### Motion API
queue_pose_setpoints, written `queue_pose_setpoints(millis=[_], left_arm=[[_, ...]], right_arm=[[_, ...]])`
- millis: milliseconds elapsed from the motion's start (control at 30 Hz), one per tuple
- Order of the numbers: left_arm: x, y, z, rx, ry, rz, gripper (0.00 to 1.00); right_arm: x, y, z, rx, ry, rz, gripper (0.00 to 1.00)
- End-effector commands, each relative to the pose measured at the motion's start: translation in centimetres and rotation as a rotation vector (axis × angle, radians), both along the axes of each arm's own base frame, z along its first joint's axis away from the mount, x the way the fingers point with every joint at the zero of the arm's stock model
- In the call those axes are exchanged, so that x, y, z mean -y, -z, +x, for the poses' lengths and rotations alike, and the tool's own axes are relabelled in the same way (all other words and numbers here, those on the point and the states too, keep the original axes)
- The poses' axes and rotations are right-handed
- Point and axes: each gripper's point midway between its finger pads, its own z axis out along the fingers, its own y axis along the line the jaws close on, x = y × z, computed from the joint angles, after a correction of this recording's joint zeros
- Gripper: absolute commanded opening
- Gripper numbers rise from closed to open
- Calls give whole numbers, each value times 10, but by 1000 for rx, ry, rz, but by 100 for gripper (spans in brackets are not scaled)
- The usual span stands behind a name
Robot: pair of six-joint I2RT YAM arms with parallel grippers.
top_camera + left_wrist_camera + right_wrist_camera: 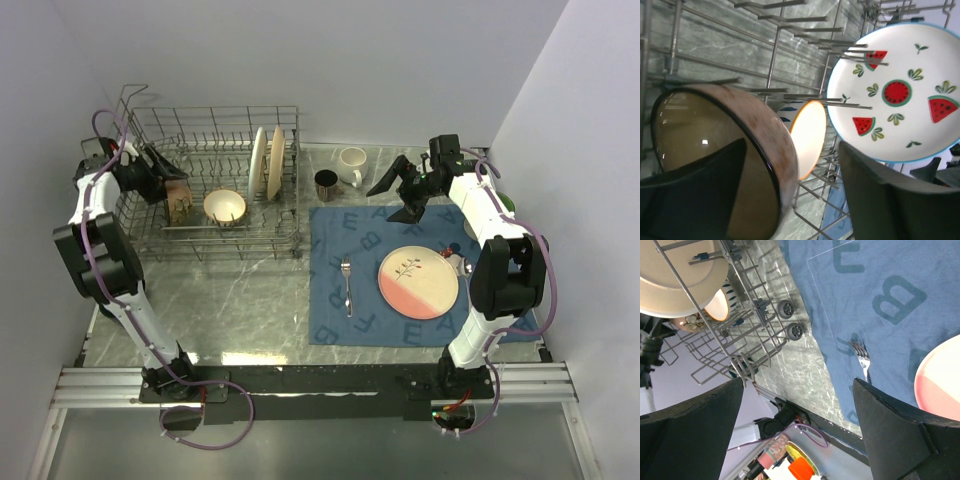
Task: Load the mixed dishes into the dish rack
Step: Insert the bowl into the dish rack
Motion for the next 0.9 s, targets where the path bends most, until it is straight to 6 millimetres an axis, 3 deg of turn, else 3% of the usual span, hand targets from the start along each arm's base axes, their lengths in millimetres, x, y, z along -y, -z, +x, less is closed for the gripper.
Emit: queue_pose_setpoints(millis=[0, 33, 200, 400, 533, 667, 733, 867], left_arm=[[-5, -49, -6, 59, -44, 82, 72], [-4, -47, -8, 53, -45, 81, 65], [2, -34, -14, 9, -36, 85, 54], [6, -20, -17, -41, -28, 118, 51], [7, -14, -19, -66, -36, 160, 36], [9, -21, -20, -55, -39, 183, 20], [9, -21, -20, -56, -36, 188, 1], [13, -35, -18, -24, -10, 185, 1]], right_arm=[[1, -27, 6, 85, 9, 10, 98], [1, -28, 6, 88, 9, 10, 98], [0, -27, 4, 88, 3, 14, 98], [0, -28, 2, 92, -1, 11, 98], [0, -26, 1, 92, -5, 12, 98], [0, -26, -1, 93, -6, 14, 98], [0, -25, 0, 94, -7, 11, 98], [1, -26, 1, 96, -7, 12, 98]])
